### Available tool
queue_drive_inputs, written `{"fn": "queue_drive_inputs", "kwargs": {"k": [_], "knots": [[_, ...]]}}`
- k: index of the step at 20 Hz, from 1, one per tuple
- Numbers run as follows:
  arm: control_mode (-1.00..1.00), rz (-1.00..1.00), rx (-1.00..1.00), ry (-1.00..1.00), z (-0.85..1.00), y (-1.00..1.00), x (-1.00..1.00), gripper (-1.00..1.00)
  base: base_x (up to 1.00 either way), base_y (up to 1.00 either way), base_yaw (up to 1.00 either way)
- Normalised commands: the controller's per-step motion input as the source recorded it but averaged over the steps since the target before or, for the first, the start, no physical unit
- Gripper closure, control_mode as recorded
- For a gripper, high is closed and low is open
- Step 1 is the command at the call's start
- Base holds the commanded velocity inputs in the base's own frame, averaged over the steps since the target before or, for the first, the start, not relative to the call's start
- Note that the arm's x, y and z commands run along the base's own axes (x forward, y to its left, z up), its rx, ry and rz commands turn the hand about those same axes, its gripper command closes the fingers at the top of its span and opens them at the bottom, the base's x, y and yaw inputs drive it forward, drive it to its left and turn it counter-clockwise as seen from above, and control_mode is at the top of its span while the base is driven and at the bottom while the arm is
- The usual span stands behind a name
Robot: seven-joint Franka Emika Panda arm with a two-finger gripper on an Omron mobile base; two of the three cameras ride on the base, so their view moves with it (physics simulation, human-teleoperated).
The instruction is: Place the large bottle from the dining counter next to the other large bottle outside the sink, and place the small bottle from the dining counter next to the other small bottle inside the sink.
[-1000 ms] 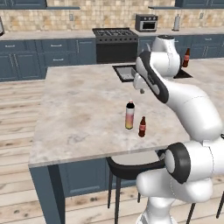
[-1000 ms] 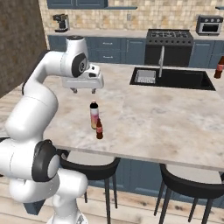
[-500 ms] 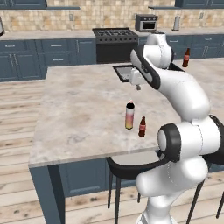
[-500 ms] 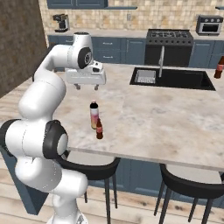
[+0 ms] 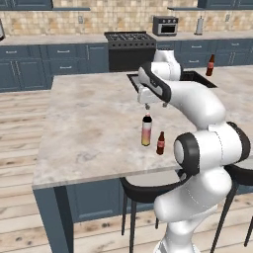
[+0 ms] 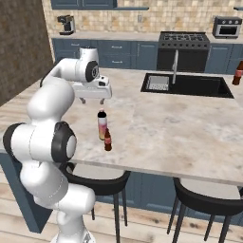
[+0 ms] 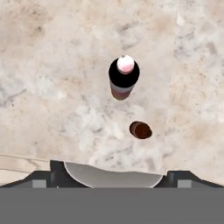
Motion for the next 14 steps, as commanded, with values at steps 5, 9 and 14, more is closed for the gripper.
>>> {"fn": "queue_drive_inputs", "kwargs": {"k": [5, 9, 14], "knots": [[-1.0, 0.0, 0.0, 0.02, -0.08, 0.02, 0.53, -1.0, 0.0, 0.0, 0.0], [-1.0, 0.0, 0.0, 0.17, 0.0, 0.0, 0.48, -1.0, 0.0, 0.0, 0.0], [-1.0, 0.0, 0.0, 0.16, -0.02, 0.0, 0.27, -1.0, 0.0, 0.0, 0.0]]}}
